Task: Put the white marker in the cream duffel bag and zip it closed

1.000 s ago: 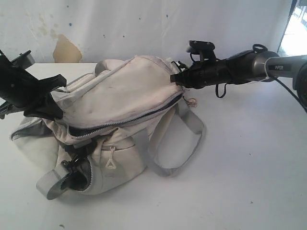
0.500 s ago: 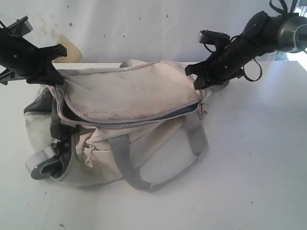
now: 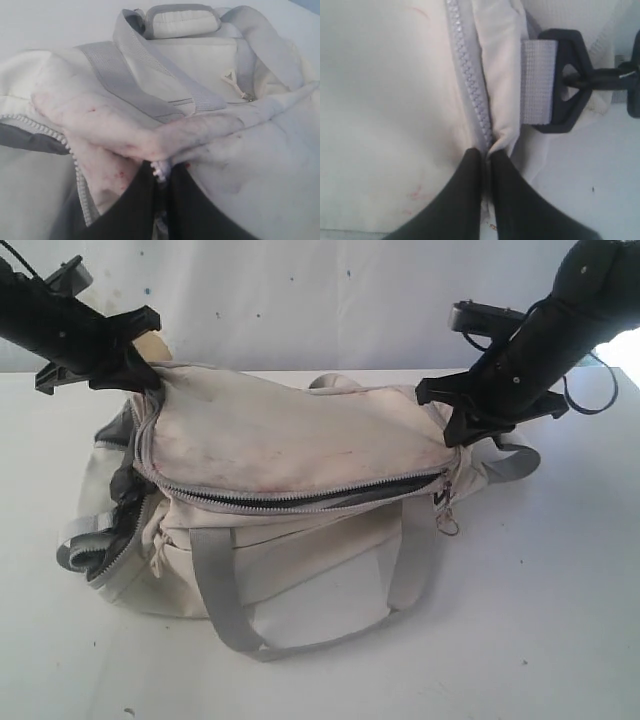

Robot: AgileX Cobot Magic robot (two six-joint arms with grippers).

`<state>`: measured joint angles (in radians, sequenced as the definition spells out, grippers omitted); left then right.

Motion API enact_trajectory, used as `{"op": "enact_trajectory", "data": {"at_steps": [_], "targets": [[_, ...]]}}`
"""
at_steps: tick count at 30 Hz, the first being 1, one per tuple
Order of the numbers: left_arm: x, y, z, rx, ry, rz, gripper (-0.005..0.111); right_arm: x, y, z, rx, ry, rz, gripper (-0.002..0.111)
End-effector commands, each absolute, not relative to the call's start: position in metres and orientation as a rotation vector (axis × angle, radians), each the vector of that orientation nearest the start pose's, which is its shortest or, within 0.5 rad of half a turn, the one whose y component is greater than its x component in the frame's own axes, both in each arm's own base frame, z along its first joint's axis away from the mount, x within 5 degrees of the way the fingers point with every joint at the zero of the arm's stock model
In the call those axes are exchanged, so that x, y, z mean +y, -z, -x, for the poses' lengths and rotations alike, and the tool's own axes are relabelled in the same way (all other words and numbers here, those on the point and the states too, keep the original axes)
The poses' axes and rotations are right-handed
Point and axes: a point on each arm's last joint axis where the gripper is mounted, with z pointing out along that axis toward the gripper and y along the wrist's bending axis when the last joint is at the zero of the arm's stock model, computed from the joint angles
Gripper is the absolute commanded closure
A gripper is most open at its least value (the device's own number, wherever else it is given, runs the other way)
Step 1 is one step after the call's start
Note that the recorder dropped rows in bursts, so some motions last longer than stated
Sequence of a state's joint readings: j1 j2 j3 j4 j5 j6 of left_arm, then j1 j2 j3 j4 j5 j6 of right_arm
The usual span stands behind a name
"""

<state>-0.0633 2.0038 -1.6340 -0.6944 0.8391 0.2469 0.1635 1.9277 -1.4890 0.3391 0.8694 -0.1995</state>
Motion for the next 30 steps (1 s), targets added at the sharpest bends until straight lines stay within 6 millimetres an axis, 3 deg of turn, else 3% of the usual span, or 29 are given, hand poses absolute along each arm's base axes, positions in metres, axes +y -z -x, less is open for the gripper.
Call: {"op": "enact_trajectory", "data": {"at_steps": [1, 9, 12, 20, 26, 30], "targets": [[-0.071, -0.251, -0.447, 2.497, 0.740, -0.039, 0.107, 0.081, -0.237, -0.378, 2.778, -0.356, 0.290, 0.108], [-0.072, -0.249, -0.443, 2.518, 0.722, -0.208, 0.107, 0.078, -0.225, -0.367, 2.811, -0.353, 0.277, 0.108], [-0.073, -0.255, -0.438, 2.506, 0.714, -0.297, 0.098, 0.078, -0.225, -0.368, 2.804, -0.351, 0.275, 0.108], [-0.074, -0.302, -0.418, 2.410, 0.702, -0.381, 0.056, 0.080, -0.227, -0.371, 2.768, -0.369, 0.247, 0.108], [-0.076, -0.328, -0.397, 2.399, 0.740, -0.478, 0.053, 0.086, -0.231, -0.375, 2.710, -0.493, 0.114, 0.108], [-0.083, -0.339, -0.383, 2.402, 0.867, -0.517, 0.053, 0.092, -0.235, -0.379, 2.654, -0.597, 0.014, 0.108]]}}
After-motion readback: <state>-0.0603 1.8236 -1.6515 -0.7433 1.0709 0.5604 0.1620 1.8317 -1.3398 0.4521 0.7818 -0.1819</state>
